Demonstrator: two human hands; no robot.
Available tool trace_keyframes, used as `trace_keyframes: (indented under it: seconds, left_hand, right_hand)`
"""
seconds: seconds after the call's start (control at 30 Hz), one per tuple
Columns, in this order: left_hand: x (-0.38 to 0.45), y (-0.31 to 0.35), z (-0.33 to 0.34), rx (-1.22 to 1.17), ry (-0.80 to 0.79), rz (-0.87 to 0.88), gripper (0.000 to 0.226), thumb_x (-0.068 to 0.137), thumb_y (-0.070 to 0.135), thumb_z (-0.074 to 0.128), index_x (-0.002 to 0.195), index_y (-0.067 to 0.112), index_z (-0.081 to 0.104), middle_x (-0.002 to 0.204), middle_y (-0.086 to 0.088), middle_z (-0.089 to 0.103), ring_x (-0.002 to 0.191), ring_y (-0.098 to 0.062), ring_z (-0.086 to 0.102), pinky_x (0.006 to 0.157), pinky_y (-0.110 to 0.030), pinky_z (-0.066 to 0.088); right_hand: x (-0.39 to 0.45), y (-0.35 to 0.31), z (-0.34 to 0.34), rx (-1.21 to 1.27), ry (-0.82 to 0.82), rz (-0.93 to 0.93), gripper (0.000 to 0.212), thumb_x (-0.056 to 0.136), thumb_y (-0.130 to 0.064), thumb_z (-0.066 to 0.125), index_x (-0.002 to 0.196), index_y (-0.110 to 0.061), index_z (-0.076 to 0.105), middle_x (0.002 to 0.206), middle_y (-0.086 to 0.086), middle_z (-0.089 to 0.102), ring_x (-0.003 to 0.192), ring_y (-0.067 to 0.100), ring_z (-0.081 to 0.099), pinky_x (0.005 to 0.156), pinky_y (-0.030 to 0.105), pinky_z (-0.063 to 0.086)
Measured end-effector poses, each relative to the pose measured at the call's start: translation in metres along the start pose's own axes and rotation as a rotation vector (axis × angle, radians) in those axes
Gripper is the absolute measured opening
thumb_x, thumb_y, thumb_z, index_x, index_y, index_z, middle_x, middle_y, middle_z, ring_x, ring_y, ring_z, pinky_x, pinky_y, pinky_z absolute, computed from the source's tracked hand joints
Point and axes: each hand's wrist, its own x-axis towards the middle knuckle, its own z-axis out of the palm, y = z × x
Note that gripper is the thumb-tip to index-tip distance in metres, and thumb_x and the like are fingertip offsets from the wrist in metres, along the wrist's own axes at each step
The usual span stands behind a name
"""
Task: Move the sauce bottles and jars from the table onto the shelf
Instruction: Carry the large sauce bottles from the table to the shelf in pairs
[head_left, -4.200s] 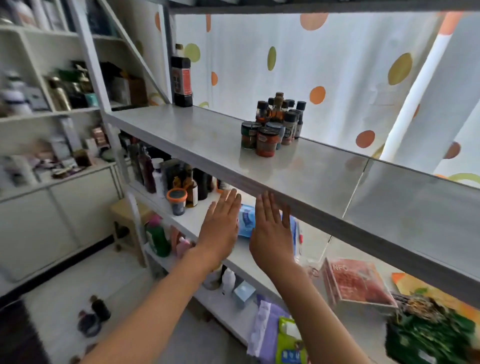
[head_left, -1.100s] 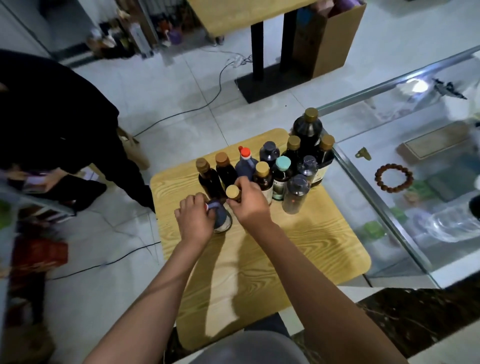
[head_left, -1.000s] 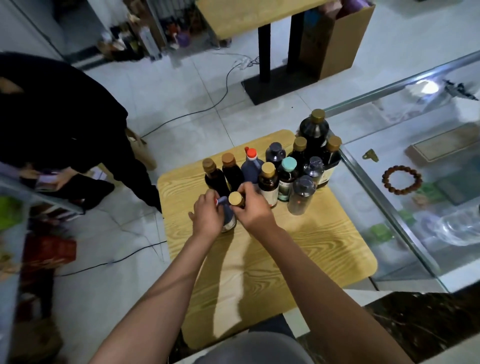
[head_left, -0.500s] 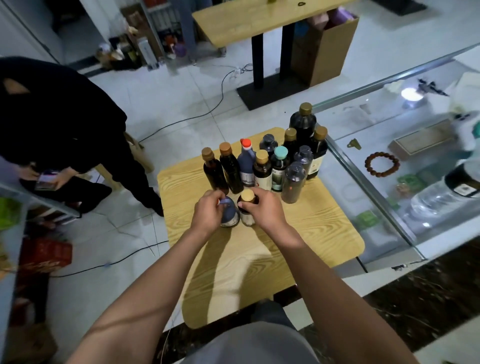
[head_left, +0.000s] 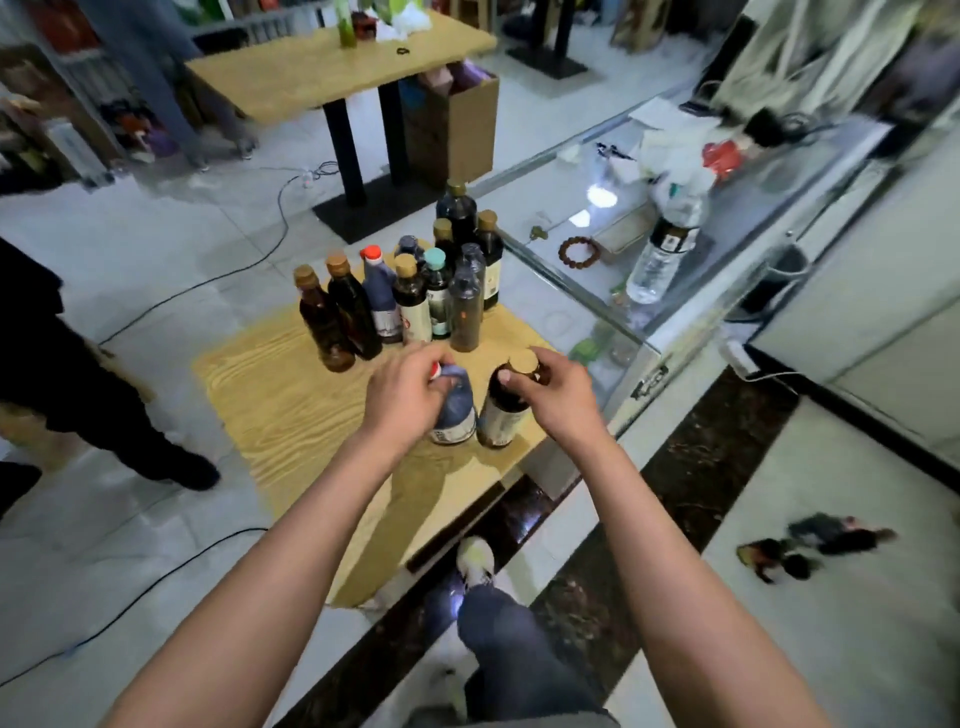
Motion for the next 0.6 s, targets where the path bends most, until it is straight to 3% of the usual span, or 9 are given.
trace_keyframes:
  seconds: [0.1,0.23,0.33,0.43,0.6]
  left_hand:
    - [-0.014,0.041,0.002,-0.069,-0.013,0.071,0.007,0.083,0.021,0.068,0.087,0.024,0.064,0.094,0.003,0.064,0.089,-0.024,0.058,0.073,-0.039,0.048]
    - [-0.036,0.116,0.012,-0.172,-0.096,0.152,0.008,0.083,0.018,0.068,0.088,0.024,0.066,0.096,0.002,0.066,0.091,-0.025,0.060,0.075,-0.039,0.049]
    - [-0.050,0.179,0.024,-0.196,-0.155,0.255,0.014,0.081,0.014,0.069,0.088,0.025,0.064,0.092,0.004,0.064,0.089,-0.025,0.059,0.075,-0.038,0.048]
    - [-0.067,0.249,0.039,-0.238,-0.221,0.336,0.015,0.081,0.011,0.069,0.087,0.024,0.063,0.085,0.007,0.059,0.086,-0.022,0.057,0.075,-0.037,0.048]
    - [-0.096,0.363,0.074,-0.290,-0.277,0.439,0.018,0.081,0.018,0.074,0.086,0.028,0.060,0.074,0.013,0.050,0.079,-0.017,0.053,0.069,-0.032,0.046]
  right_hand:
    - [-0.040,-0.003,-0.039,0.072,0.081,-0.004,0.015,0.084,-0.016,0.076,0.092,-0.006,0.067,0.080,0.009,0.069,0.071,0.007,0.059,0.072,0.027,0.049]
    - [-0.093,-0.006,-0.108,0.237,0.241,0.029,0.023,0.083,-0.004,0.075,0.101,-0.016,0.067,0.087,-0.005,0.071,0.077,-0.001,0.065,0.076,0.013,0.049]
    - [-0.127,0.000,-0.164,0.313,0.306,0.073,0.033,0.085,-0.003,0.073,0.111,-0.016,0.059,0.095,0.004,0.074,0.090,0.014,0.070,0.088,0.025,0.053]
    - [-0.161,0.009,-0.223,0.331,0.357,0.037,0.034,0.084,-0.005,0.073,0.108,-0.018,0.054,0.103,0.015,0.073,0.101,0.027,0.069,0.098,0.041,0.052]
    - [-0.217,0.022,-0.328,0.331,0.432,-0.017,0.027,0.089,-0.002,0.067,0.108,-0.020,0.059,0.107,0.013,0.073,0.106,0.024,0.068,0.096,0.034,0.053]
